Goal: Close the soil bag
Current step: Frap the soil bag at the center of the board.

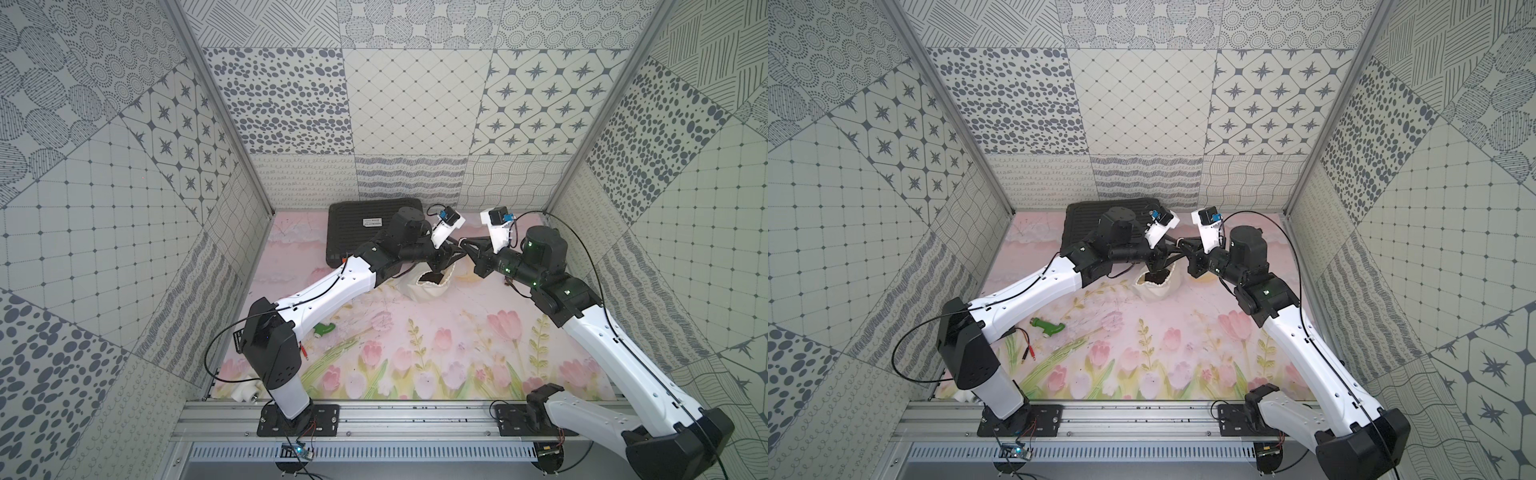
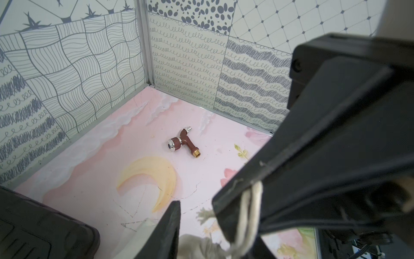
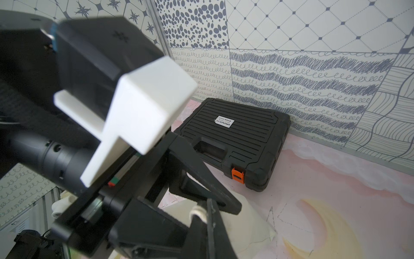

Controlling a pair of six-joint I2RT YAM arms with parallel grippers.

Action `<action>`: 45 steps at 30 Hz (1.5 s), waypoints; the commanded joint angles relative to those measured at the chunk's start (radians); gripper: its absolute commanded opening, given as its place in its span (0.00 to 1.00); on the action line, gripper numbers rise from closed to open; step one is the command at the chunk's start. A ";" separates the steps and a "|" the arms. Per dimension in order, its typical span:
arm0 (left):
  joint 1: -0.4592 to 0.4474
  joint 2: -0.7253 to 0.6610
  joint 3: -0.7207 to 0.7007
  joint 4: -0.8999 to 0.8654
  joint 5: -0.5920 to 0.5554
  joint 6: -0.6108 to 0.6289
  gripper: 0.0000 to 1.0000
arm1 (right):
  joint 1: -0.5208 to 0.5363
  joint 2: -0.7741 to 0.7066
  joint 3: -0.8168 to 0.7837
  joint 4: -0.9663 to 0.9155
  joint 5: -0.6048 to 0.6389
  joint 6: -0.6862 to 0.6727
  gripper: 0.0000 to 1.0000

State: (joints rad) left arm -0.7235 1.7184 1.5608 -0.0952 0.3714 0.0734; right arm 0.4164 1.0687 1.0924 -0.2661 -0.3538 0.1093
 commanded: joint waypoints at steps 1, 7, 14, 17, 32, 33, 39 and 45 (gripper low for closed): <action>0.007 0.029 0.027 0.102 0.103 0.030 0.23 | -0.003 -0.036 -0.005 0.042 0.007 0.011 0.00; 0.006 0.027 -0.065 0.075 0.098 0.015 0.00 | -0.034 -0.059 0.008 0.033 0.072 0.014 0.00; -0.066 -0.016 -0.230 -0.057 -0.080 0.050 0.00 | -0.072 -0.053 0.078 0.034 0.196 0.047 0.00; -0.107 -0.008 -0.294 -0.094 -0.158 0.039 0.02 | -0.080 -0.045 0.112 0.037 0.231 0.055 0.00; -0.186 0.059 -0.374 -0.323 -0.387 -0.043 0.14 | -0.101 -0.059 0.142 0.056 0.323 0.081 0.00; -0.188 0.050 -0.387 -0.326 -0.398 -0.046 0.14 | -0.104 -0.061 0.139 0.056 0.333 0.086 0.00; -0.186 -0.035 -0.481 -0.341 -0.497 -0.088 0.11 | -0.181 -0.069 0.118 0.058 0.383 0.143 0.00; -0.168 -0.051 -0.514 -0.433 -0.555 -0.133 0.12 | -0.266 -0.067 0.115 0.060 0.315 0.216 0.00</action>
State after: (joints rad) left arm -0.9035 1.6550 1.1038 0.1646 -0.0399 -0.0071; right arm 0.2314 1.0702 1.1316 -0.6373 -0.1886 0.2501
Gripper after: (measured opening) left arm 0.125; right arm 0.048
